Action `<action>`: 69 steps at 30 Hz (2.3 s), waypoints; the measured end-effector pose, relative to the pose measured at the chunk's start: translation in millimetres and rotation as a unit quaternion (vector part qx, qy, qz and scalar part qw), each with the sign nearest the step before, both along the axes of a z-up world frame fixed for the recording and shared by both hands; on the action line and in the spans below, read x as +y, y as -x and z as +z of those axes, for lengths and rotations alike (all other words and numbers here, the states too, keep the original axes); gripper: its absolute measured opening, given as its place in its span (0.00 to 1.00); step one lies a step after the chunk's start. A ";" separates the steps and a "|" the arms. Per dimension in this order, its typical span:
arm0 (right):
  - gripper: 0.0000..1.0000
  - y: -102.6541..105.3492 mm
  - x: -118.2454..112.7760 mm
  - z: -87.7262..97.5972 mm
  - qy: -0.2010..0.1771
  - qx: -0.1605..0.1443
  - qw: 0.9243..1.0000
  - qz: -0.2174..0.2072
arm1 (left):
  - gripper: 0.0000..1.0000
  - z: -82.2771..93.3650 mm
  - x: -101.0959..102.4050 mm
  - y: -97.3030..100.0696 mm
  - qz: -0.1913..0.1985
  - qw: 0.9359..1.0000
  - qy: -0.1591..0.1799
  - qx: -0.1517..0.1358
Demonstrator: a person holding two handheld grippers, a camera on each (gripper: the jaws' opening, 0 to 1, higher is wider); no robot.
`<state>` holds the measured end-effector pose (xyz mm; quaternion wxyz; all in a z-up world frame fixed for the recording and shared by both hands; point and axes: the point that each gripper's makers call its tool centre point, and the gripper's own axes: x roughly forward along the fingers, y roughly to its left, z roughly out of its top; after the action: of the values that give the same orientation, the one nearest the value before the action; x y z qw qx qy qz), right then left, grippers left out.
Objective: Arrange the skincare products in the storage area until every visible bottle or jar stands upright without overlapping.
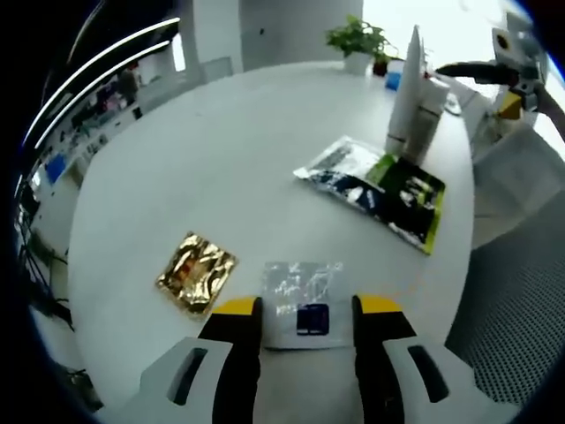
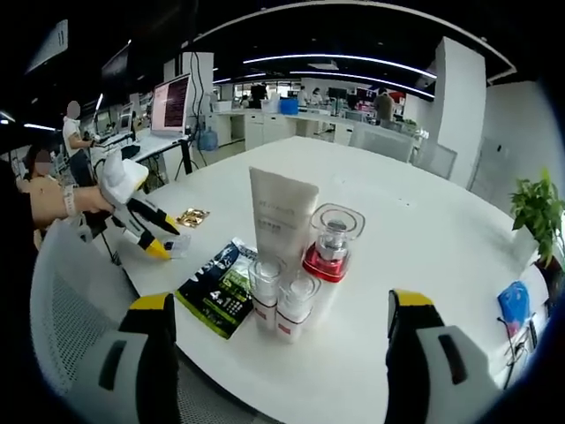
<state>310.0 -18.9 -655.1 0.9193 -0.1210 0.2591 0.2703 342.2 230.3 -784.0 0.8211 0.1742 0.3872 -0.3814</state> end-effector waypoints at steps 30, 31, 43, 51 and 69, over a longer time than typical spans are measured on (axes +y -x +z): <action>1.00 5.9 -6.2 5.8 -0.003 -0.004 1.000 -0.004 | 0.38 2.4 -46.3 26.6 -0.248 0.968 -0.035 0.010; 1.00 5.8 -6.5 5.8 -0.003 -0.004 1.000 -0.004 | 0.38 2.4 -47.2 27.0 -0.252 0.967 -0.036 0.010; 1.00 10.5 -10.3 1.7 0.002 0.003 1.000 -0.008 | 0.38 2.6 -61.9 27.6 -0.286 0.958 -0.007 -0.001; 1.00 11.5 -13.5 2.5 0.005 0.003 1.000 -0.013 | 0.38 2.0 -66.9 30.4 -0.308 0.951 -0.016 0.001; 1.00 8.8 -15.1 4.1 0.012 0.001 1.000 -0.013 | 0.56 2.3 -66.1 24.2 -0.283 0.958 -0.033 -0.002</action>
<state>301.3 -34.0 -651.0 0.9209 -0.1284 0.2649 0.2554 318.1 164.2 -781.7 0.6738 0.3047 0.3333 -0.5848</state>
